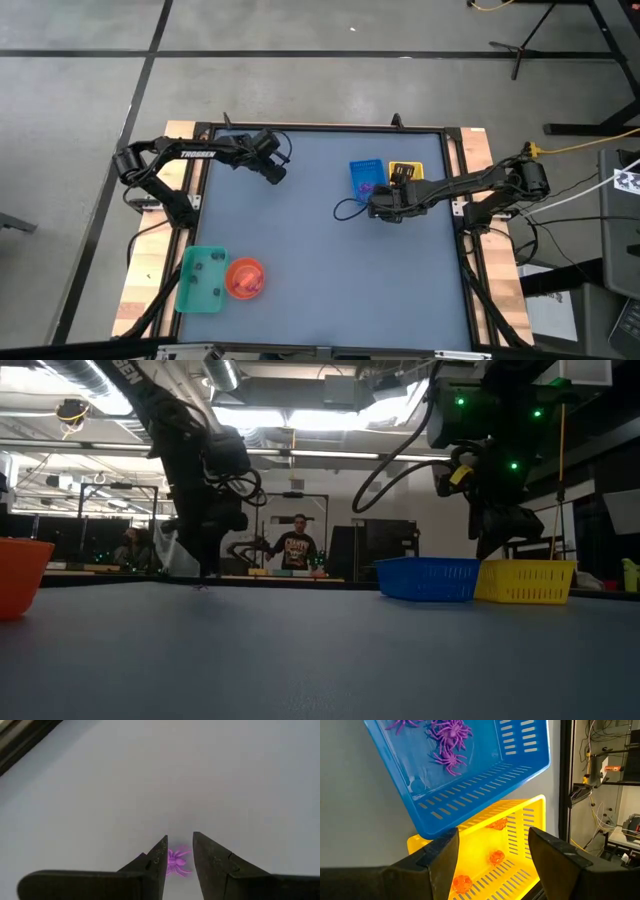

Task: Sort Halloween decoration
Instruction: Put the violet spider toy into the blue box

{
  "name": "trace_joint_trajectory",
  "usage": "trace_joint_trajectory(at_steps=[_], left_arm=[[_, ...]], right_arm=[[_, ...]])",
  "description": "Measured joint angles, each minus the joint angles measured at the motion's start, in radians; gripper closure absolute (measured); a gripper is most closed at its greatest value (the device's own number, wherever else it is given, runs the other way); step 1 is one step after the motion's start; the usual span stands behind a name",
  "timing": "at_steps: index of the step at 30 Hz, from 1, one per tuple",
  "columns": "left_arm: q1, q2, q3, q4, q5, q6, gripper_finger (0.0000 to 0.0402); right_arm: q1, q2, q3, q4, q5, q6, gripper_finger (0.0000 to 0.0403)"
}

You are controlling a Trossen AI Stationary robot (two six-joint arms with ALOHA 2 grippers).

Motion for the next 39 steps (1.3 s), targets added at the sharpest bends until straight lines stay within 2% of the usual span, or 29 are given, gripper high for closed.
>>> trace_joint_trajectory(at_steps=[3, 10, 14, 39], left_arm=[[0.0, -0.001, -0.009, 0.005, -0.012, 0.0, 0.0313], [0.0, -0.001, -0.064, 0.007, -0.044, 0.0, 0.0249], [0.0, -0.001, -0.075, 0.037, -0.044, 0.0, 0.0229], [-0.001, 0.073, -0.073, 0.074, -0.008, -0.122, 0.0228]], right_arm=[[0.0, 0.0, 0.0, 0.0, 0.0, 0.0, 0.0164], [0.0, 0.0, 0.0, 0.0, 0.0, 0.0, 0.0164], [0.0, 0.0, 0.0, 0.0, 0.0, 0.0, 0.0164], [0.0, 0.0, 0.0, 0.025, 0.0, 0.0, 0.0164]])
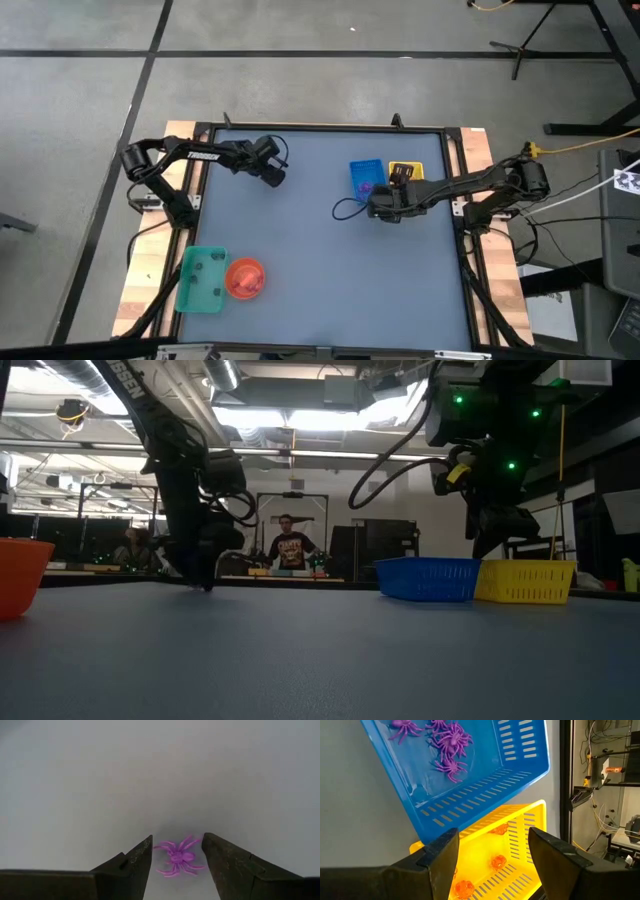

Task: Sort Halloween decoration
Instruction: Put the violet spider toy into the blue box

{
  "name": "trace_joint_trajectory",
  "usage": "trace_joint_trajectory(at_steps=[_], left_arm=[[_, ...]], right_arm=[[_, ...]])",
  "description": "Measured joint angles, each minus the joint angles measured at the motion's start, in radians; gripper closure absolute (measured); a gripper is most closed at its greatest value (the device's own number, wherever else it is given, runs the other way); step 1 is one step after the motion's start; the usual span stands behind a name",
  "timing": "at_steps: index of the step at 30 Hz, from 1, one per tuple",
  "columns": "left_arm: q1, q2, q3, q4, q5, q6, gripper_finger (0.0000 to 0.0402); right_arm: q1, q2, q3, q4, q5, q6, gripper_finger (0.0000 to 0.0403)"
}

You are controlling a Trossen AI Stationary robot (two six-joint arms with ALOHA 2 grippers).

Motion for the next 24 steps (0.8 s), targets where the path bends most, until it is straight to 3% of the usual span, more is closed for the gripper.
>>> trace_joint_trajectory(at_steps=[10, 24], left_arm=[[0.0, 0.002, 0.0, -0.026, 0.004, -0.084, 0.0231], [0.0, 0.003, -0.002, -0.029, 0.012, -0.116, 0.0294]], right_arm=[[0.0, 0.0, 0.0, 0.0, 0.0, 0.0, 0.0164], [0.0, 0.0, 0.0, 0.0, 0.0, 0.0, 0.0164]])
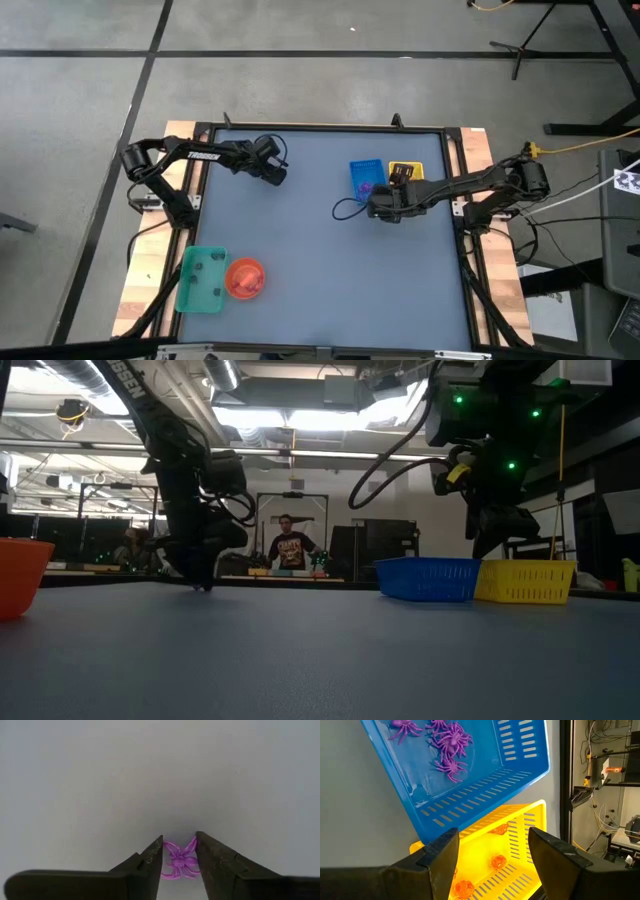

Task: Sort Halloween decoration
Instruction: Put the violet spider toy into the blue box

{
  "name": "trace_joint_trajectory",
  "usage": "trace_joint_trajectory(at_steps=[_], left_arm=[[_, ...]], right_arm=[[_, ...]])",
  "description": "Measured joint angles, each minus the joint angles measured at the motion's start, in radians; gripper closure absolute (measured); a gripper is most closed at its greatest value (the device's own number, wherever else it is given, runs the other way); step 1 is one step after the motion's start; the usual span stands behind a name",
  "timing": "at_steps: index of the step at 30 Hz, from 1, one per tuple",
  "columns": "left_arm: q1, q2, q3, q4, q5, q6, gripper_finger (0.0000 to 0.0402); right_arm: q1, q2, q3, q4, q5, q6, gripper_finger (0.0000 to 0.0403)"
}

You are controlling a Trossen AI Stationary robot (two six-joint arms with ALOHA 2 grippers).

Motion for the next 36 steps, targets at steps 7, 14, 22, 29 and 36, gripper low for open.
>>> trace_joint_trajectory(at_steps=[7, 14, 22, 29, 36], left_arm=[[0.0, 0.0, -0.001, 0.005, 0.001, 0.0, 0.0309], [0.0, 0.0, -0.001, 0.018, -0.001, 0.001, 0.031], [0.0, 0.0, -0.002, 0.02, -0.002, 0.001, 0.0312], [0.0, 0.0, -0.001, 0.023, -0.002, 0.001, 0.0333], [0.0, 0.0, -0.001, 0.024, -0.001, 0.001, 0.0348]], right_arm=[[0.0, 0.0, 0.0, 0.0, 0.0, 0.0, 0.0164], [0.0, 0.0, 0.0, 0.0, 0.0, 0.0, 0.0164], [0.0, 0.0, 0.0, 0.0, 0.0, 0.0, 0.0164], [0.0, 0.0, 0.0, 0.0, 0.0, 0.0, 0.0164], [0.0, 0.0, 0.0, 0.0, 0.0, 0.0, 0.0164]])
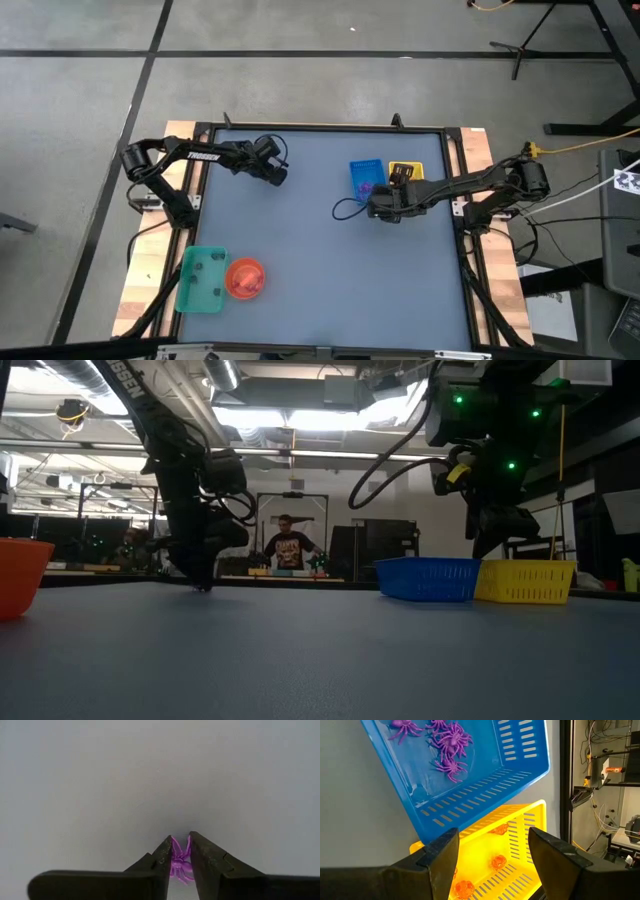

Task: Sort Halloween decoration
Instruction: Put the violet spider toy into the blue box

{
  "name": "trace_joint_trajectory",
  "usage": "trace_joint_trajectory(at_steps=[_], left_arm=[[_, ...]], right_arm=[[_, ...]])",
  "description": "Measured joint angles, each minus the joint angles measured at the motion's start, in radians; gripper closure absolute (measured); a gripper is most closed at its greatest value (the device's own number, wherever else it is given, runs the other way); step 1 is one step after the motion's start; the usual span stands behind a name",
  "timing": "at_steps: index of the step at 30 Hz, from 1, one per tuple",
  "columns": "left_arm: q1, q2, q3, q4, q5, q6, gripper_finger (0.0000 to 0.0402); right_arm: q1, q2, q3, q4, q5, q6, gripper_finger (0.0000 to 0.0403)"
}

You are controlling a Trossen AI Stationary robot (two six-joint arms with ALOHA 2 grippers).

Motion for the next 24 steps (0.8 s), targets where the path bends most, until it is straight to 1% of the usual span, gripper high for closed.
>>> trace_joint_trajectory(at_steps=[18, 24], left_arm=[[0.0, 0.0, 0.0, 0.0, -0.003, 0.0, 0.0349], [0.002, 0.0, -0.001, 0.018, 0.027, 0.0, 0.0349]], right_arm=[[0.0, 0.0, 0.0, 0.0, 0.0, 0.0, 0.0164], [0.0, 0.0, 0.0, 0.0, 0.0, 0.0, 0.0164]])
